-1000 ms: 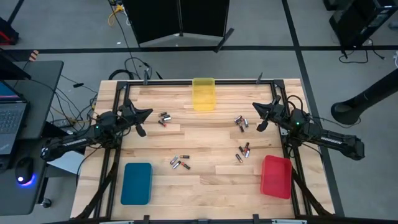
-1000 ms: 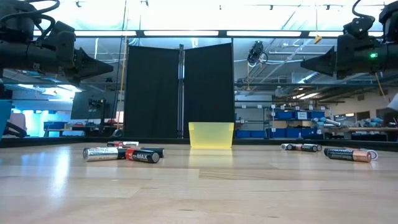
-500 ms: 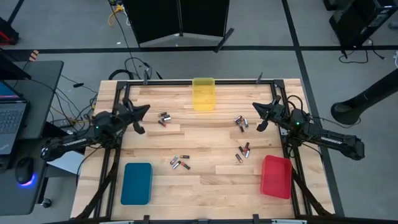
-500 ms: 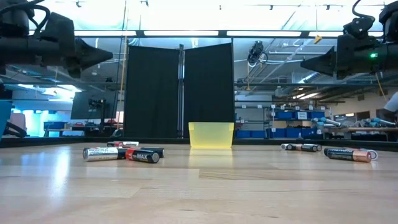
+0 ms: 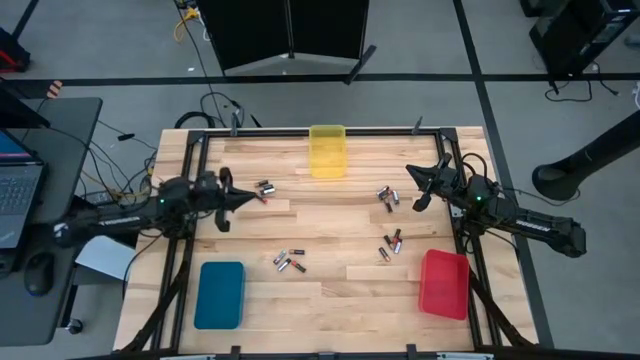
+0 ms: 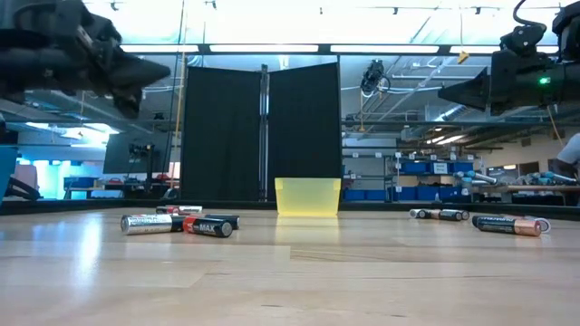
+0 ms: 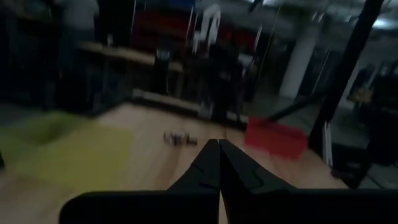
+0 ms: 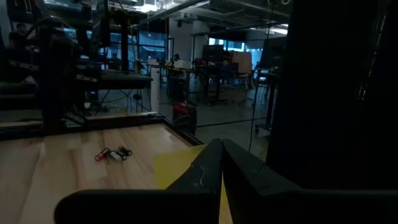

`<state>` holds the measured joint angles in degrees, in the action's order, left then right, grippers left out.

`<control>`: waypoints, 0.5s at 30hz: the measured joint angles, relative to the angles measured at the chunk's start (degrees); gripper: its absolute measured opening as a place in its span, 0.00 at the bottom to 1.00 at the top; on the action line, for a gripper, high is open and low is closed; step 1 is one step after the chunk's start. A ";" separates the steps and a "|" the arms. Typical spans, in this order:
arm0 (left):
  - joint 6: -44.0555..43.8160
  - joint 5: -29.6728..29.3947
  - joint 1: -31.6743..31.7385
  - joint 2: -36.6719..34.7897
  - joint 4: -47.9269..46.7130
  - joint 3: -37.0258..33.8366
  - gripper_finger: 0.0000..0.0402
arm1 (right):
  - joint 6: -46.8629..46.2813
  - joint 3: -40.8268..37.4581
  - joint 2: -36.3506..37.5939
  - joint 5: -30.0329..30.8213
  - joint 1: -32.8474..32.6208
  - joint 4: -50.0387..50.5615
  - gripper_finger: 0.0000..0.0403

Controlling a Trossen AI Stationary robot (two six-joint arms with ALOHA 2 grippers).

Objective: Sort batteries
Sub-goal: Put the silver battery into the blue bin

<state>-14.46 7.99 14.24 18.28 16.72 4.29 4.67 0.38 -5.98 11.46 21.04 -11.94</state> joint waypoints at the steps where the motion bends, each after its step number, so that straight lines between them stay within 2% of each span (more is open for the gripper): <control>1: -0.64 -0.10 -0.38 2.48 0.13 0.82 0.01 | 0.00 -0.02 0.00 0.00 0.00 0.00 0.06; 11: -1.46 -5.90 -1.62 29.48 0.01 13.84 0.01 | 0.02 -0.01 0.00 0.00 -0.01 0.00 0.06; 15: -2.90 -5.48 -1.62 37.32 0.07 21.31 0.01 | 0.02 0.00 0.00 -0.01 0.00 0.00 0.06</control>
<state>-17.36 2.51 12.62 55.60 16.79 25.60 4.69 0.38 -5.98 11.46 21.04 -11.94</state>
